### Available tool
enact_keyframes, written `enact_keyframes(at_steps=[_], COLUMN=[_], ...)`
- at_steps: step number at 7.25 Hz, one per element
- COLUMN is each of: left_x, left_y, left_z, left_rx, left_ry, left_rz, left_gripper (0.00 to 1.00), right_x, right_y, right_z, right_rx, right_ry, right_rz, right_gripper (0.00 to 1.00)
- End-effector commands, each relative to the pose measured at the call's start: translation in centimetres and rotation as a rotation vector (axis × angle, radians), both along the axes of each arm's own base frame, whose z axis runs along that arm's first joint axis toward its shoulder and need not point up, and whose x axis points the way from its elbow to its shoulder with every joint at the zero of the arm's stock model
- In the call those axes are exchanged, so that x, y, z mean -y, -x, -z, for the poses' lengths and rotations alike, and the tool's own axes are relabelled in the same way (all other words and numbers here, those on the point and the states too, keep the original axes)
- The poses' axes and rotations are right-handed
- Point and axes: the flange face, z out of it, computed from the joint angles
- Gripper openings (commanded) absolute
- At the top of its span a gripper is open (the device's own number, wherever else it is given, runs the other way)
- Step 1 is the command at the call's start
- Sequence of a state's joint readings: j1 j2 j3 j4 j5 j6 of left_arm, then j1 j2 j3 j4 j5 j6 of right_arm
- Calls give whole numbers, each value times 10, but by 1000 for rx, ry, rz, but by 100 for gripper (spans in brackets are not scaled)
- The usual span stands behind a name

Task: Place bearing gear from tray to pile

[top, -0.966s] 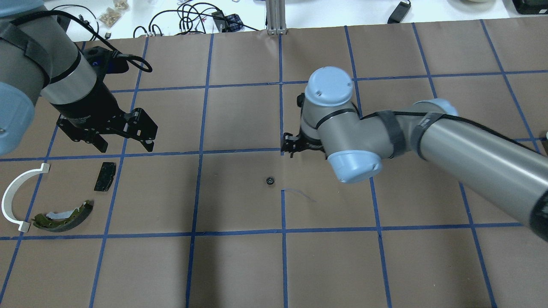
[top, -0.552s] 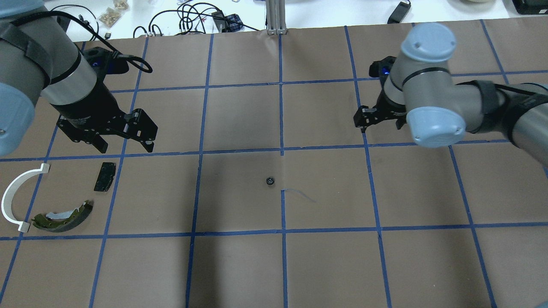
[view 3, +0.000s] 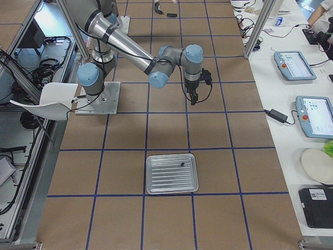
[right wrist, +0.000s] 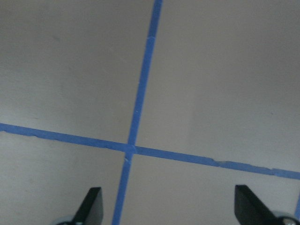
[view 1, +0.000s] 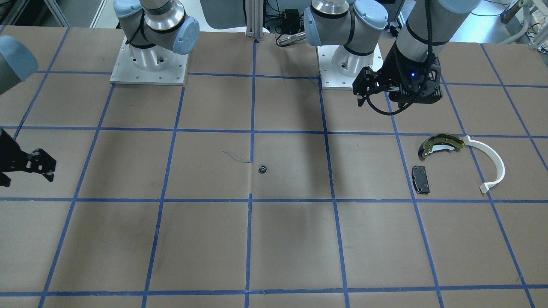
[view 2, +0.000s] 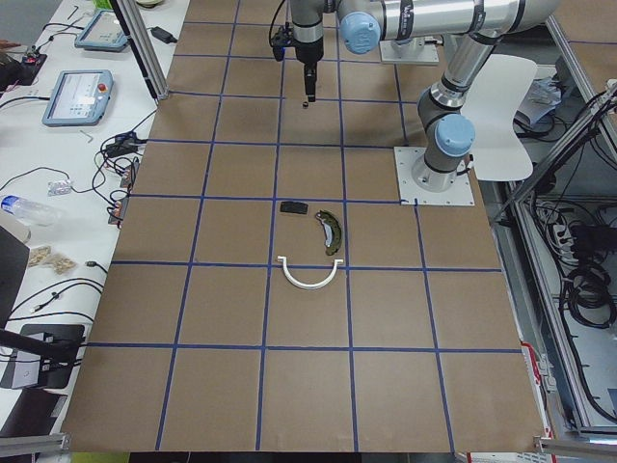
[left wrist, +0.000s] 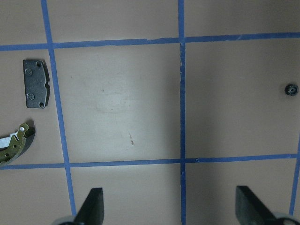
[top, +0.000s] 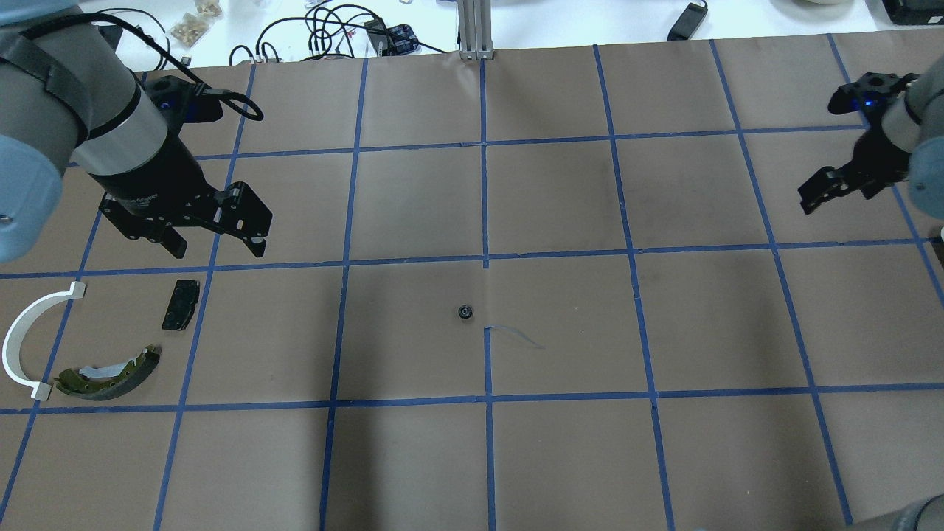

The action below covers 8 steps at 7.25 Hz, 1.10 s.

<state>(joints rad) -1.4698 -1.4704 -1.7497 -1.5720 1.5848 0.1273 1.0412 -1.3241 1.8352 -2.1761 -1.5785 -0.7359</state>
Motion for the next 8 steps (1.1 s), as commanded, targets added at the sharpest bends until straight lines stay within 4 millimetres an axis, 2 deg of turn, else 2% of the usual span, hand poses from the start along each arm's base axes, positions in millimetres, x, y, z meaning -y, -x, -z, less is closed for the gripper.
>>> enact_keyframes(at_steps=[1,2,3,4,5,6,8], left_x=[15,15,15,23,23,28,29], left_y=[3,17,53,88,120,147,182], left_z=[3,15,30,46,76,102,154], left_rx=[7,-3,0,-7,-6,-15,-38], left_ry=[75,64,50,95,80,109,56], left_rz=[-55,-109,-47,-39,-71,-37,-36], left_gripper=[100,100,100,100,100,100,100], right_x=[-18,-31,-38,-30,-33,-36,-35], right_y=[96,152,201,224,251,267,269], right_z=[5,14,27,44,69,92,96], right_rx=[-22,-26,-24,-26,-9,14,14], right_ry=[-9,-24,-35,-55,-79,-94,-99], right_rz=[-100,-161,-204,-306,-336,-376,-458], right_gripper=[100,100,100,99,91,89,77])
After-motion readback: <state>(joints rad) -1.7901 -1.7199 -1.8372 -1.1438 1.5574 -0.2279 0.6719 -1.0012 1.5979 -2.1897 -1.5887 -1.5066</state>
